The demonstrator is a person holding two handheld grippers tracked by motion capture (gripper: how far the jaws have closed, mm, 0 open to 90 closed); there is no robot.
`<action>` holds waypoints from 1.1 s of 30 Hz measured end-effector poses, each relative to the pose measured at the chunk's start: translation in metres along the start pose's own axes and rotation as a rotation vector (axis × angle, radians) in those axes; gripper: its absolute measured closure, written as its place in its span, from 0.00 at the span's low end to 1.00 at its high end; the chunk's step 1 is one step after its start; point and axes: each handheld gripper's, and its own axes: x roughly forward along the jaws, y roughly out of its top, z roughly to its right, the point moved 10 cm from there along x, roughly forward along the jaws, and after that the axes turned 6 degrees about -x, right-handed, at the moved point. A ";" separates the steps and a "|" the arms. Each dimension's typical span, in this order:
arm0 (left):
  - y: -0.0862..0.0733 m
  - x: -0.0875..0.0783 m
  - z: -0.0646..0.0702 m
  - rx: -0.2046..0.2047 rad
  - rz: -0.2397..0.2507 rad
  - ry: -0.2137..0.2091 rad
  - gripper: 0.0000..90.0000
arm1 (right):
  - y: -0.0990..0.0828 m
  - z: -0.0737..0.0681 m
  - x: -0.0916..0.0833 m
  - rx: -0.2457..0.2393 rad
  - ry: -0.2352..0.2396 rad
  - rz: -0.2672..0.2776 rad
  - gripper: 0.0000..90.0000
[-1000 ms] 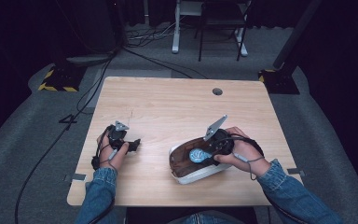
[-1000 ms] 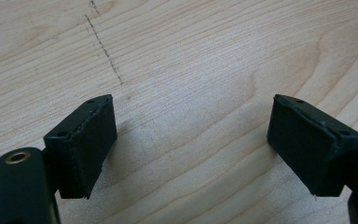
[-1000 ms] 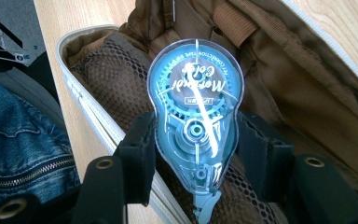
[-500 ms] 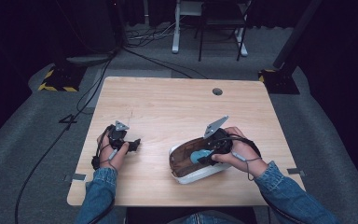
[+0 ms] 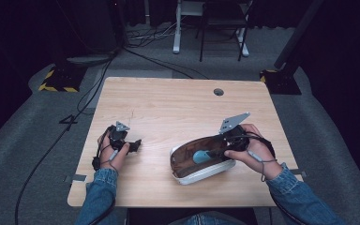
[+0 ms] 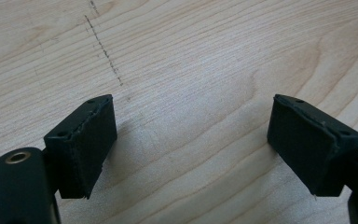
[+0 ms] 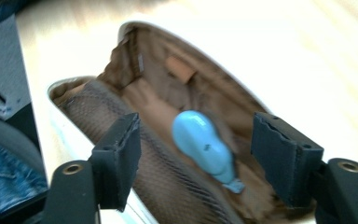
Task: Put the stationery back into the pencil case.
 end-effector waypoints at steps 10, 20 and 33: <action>0.000 0.000 0.000 0.000 0.000 0.000 0.18 | -0.004 0.031 -0.032 0.035 -0.112 0.099 0.28; 0.001 0.001 0.000 0.002 -0.001 0.001 0.18 | -0.027 0.064 -0.051 0.108 -0.189 0.130 0.23; 0.001 0.001 0.000 0.002 -0.002 -0.003 0.18 | -0.065 0.108 -0.063 0.211 -0.288 0.140 0.20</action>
